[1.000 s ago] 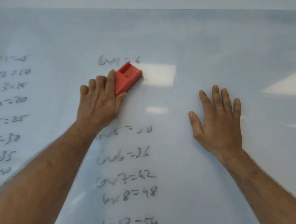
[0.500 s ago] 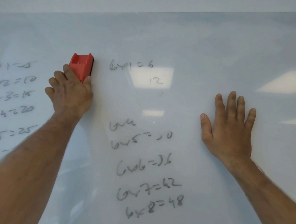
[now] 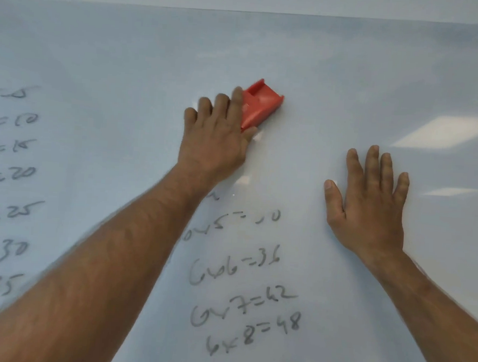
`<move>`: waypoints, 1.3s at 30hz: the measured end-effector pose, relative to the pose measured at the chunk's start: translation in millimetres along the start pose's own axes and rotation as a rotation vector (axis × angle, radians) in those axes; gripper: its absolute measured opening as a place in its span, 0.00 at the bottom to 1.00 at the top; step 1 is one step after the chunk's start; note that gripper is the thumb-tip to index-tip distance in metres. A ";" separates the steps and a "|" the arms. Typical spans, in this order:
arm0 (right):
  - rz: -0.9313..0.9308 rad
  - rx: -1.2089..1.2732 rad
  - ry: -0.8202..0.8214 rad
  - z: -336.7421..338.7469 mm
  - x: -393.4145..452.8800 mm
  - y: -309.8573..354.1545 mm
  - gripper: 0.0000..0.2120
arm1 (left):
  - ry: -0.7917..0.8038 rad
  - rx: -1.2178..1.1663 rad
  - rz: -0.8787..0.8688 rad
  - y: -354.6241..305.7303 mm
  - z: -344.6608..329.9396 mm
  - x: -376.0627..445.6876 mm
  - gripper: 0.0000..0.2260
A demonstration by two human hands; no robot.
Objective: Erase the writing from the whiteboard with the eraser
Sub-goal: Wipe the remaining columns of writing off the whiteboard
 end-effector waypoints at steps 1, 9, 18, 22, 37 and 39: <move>-0.002 0.006 -0.004 0.5 0.2 -0.1 0.39 | 0.012 -0.006 -0.071 -11.6 1.2 -10.5 0.31; 0.024 0.044 -0.024 2.1 -0.3 -1.7 0.39 | 0.025 0.041 -0.466 -45.5 9.3 -93.7 0.31; 0.033 0.053 -0.028 0.4 -2.6 -5.9 0.36 | 0.055 0.120 0.042 72.8 14.1 -43.7 0.31; 0.035 0.042 -0.037 -1.0 -3.7 -4.7 0.36 | 0.042 0.068 0.248 92.4 12.4 -46.7 0.30; 0.061 0.035 -0.058 -0.3 -2.3 -5.1 0.34 | 0.100 -0.104 -0.602 -76.2 21.0 -262.2 0.29; 0.062 0.039 -0.063 -0.4 -1.8 -5.2 0.34 | 0.091 -0.078 -0.593 -67.0 20.7 -247.7 0.29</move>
Point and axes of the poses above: each hand's wrist, its own x-axis towards the middle knuckle, its own z-axis out of the back of the hand, y = z × x, the point moved 5 cm from there along x, towards the middle knuckle, and after that the axes turned 4 degrees about -y, right-handed, at the moved point
